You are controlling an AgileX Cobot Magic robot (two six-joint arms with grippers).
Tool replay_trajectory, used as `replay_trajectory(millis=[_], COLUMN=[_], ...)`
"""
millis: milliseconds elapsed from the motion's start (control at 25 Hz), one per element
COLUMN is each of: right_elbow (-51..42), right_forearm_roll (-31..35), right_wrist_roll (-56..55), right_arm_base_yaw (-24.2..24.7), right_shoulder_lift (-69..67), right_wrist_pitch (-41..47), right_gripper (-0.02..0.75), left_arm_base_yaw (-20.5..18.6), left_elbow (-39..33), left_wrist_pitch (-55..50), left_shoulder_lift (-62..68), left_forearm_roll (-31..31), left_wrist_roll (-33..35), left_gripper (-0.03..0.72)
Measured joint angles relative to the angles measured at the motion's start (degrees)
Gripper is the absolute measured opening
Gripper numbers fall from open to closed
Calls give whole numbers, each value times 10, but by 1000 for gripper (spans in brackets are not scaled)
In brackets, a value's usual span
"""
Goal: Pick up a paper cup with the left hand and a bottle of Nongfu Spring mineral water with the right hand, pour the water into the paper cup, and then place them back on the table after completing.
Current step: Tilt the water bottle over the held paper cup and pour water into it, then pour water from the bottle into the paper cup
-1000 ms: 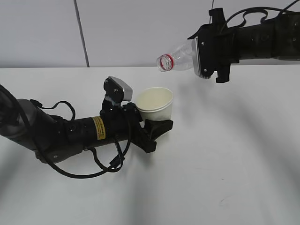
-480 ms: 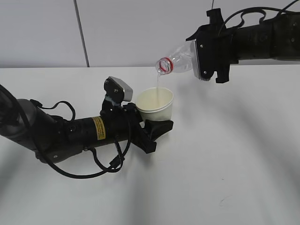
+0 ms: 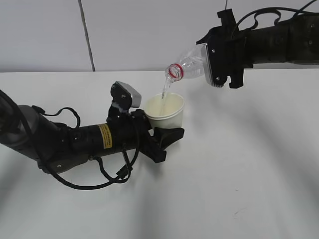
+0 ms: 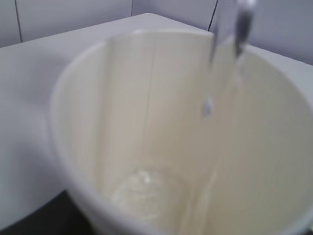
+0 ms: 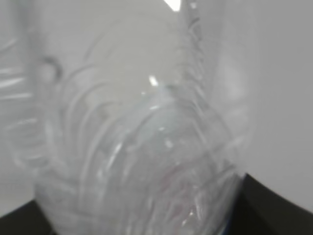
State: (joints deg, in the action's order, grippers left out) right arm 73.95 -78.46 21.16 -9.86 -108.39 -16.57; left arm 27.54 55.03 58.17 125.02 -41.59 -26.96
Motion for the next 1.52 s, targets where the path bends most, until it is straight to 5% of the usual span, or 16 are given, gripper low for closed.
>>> replay_trajectory(millis=[1520], right_elbow=[1], right_forearm_roll=[0], right_wrist_roll=[24], right_arm_base_yaw=[0], right_shoulder_lift=[0], right_wrist_pitch=[13], right_gripper=[421], left_arm_base_yaw=[0], left_elbow=[0], left_wrist_pitch=[-15], left_shoulder_lift=[0], left_forearm_roll=[-17], left_wrist_roll=[0], left_gripper=[398])
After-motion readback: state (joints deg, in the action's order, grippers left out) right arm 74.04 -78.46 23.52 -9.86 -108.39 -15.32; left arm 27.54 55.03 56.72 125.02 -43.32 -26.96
